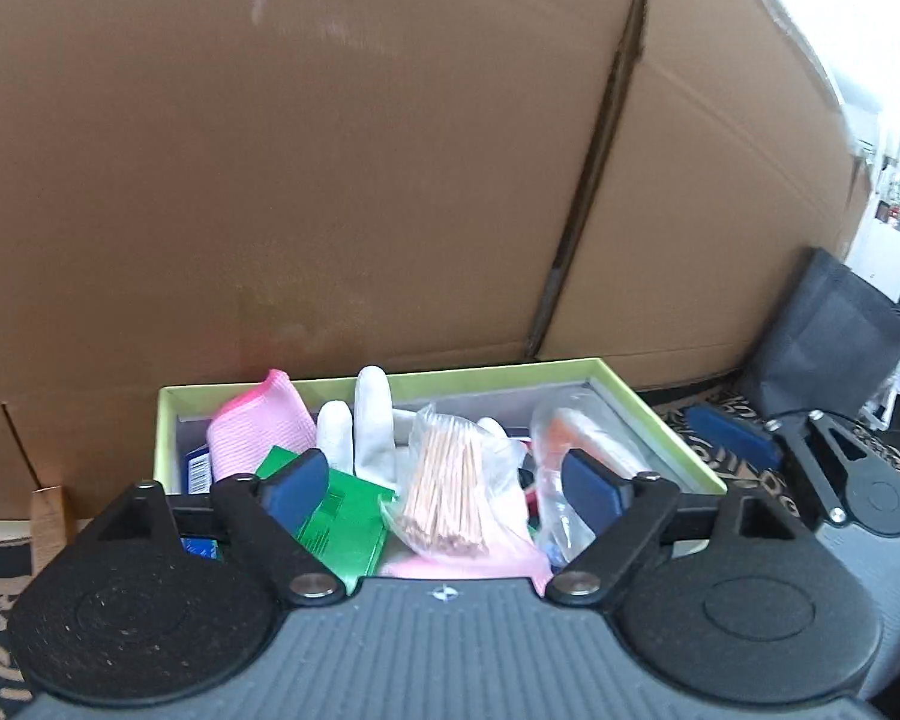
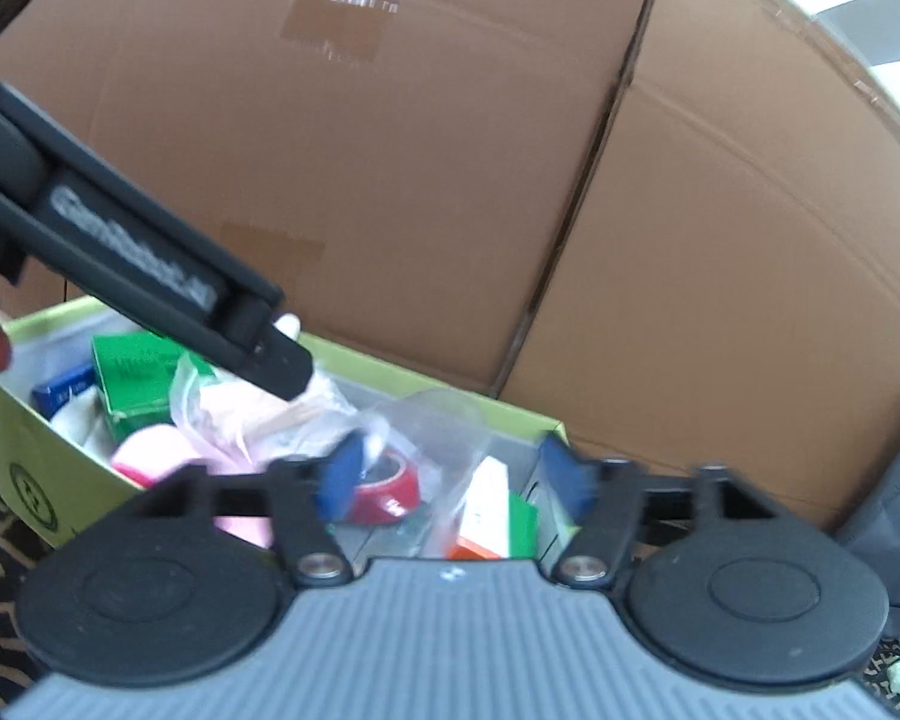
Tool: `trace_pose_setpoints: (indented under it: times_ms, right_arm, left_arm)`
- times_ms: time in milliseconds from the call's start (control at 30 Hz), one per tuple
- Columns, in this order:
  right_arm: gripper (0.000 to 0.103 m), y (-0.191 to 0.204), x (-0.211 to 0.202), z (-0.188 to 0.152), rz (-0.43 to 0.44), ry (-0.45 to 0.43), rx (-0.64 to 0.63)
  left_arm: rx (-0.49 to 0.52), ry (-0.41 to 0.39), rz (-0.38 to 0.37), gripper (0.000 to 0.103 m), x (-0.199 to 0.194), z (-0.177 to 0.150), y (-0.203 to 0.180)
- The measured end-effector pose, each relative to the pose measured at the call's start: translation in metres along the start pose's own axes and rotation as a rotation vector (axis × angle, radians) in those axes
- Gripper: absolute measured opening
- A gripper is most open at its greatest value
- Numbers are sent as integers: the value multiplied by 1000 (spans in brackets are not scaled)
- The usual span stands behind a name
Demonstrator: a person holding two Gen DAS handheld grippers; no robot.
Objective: Organize objects
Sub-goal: 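Open both tools and move them back toward the copper-brown boxes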
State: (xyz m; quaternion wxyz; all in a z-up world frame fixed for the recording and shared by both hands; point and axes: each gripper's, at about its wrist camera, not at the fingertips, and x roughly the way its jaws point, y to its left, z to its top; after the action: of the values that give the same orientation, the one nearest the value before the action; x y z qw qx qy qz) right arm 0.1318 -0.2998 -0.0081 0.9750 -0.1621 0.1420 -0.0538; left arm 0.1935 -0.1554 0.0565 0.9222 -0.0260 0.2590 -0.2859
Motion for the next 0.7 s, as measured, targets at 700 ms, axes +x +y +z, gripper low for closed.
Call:
trace_pose_setpoints:
  times_ms: [700]
  right_arm:
    - [103,43,-87,-21,144,124,276]
  left_arm:
    - [-46,123,315,99,-94,-67,39]
